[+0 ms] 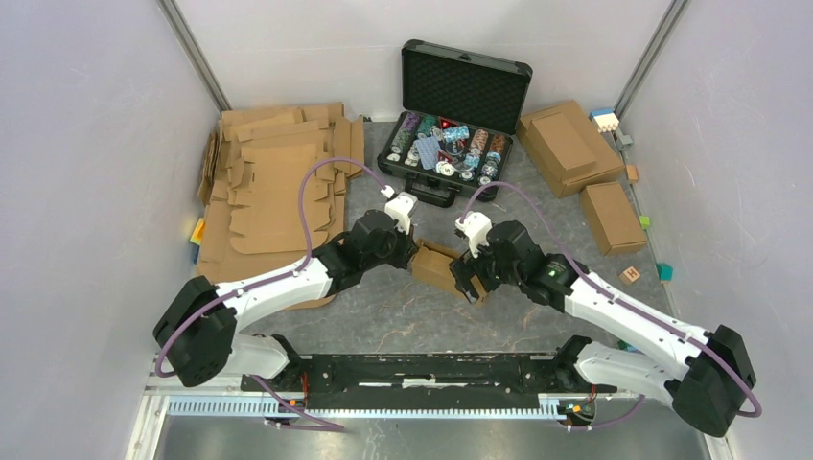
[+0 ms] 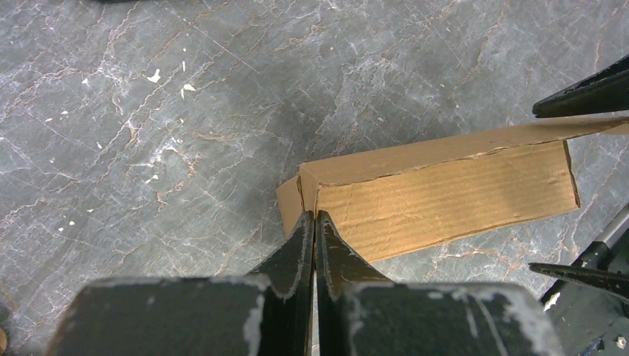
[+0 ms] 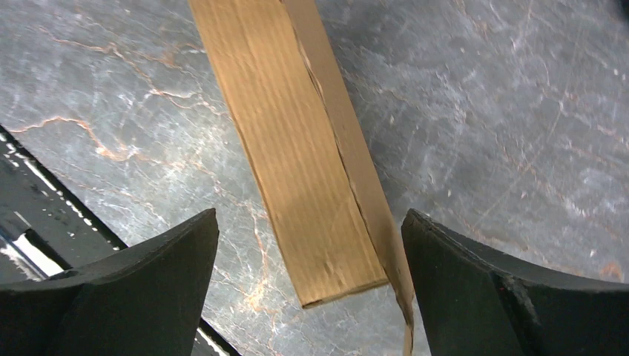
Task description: Fold the paper box
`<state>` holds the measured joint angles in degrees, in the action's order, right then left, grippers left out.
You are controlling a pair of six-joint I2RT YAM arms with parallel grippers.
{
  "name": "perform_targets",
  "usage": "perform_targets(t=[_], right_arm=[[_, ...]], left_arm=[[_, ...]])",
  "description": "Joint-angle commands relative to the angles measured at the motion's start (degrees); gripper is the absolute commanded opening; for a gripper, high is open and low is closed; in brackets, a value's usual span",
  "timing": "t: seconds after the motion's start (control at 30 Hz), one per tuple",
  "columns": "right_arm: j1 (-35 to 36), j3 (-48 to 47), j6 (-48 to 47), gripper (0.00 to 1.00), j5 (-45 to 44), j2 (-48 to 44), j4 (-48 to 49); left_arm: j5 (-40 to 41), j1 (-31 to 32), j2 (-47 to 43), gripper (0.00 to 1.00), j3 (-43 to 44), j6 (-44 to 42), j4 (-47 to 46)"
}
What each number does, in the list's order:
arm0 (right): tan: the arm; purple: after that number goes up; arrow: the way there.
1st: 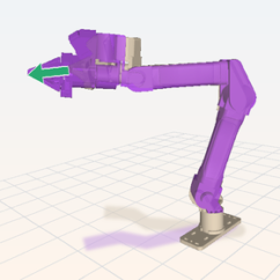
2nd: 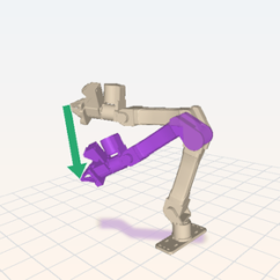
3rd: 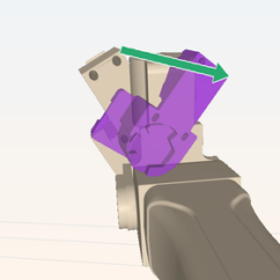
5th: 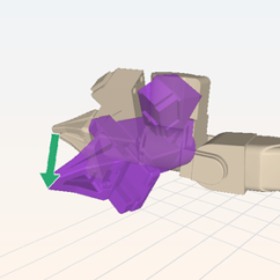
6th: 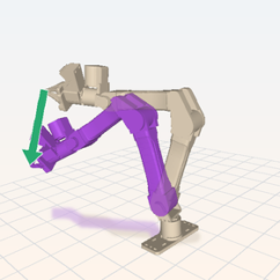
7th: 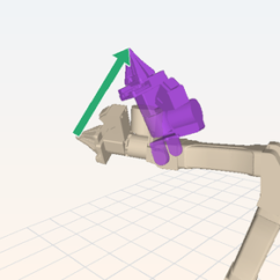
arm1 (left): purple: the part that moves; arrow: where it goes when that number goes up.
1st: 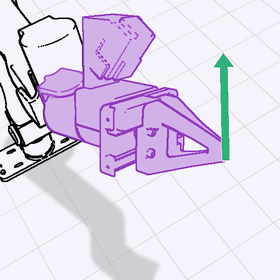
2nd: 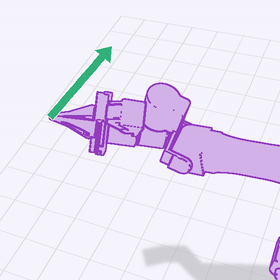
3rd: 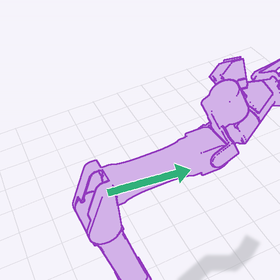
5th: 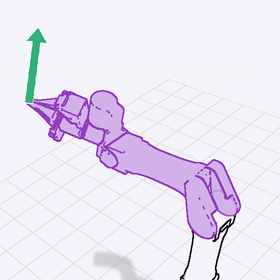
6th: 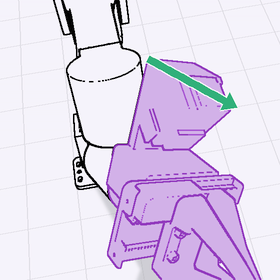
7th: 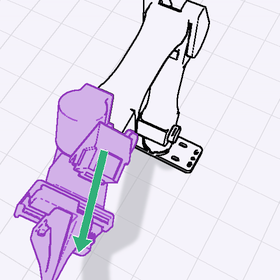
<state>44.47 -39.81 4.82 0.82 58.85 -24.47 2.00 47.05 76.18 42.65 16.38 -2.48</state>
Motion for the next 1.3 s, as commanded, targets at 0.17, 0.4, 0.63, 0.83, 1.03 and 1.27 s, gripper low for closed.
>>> perform_targets(t=[0.17,0.4,0.63,0.83,1.03,1.27], right_arm=[[0.4,-8.3,-7.7,0.98,4.5,9.1,3.6],[2.4,-10.0,-9.0,0.98,3.0,16.2,3.3],[2.7,-10.7,-7.5,0.73,-2.7,16.8,1.9],[2.7,-10.9,-6.6,0.68,-4.2,16.4,1.7],[2.7,-11.2,-6.3,0.56,-5.5,16.7,1.7],[2.7,-11.2,-5.5,0.86,-5.7,15.8,1.8]], left_arm=[[0.3,1.1,-0.4,0.03,-1.0,-1.4,1.8],[0.3,1.2,-0.5,0.03,-1.2,-1.6,1.7],[0.2,1.4,-0.9,0.03,-1.3,-1.5,1.6],[0.6,1.5,-0.9,0.03,-1.4,-1.6,1.6],[0.6,1.6,-1.5,0.03,-1.5,-1.5,1.6],[0.3,1.8,-0.9,0.04,-1.2,-1.4,1.7]])
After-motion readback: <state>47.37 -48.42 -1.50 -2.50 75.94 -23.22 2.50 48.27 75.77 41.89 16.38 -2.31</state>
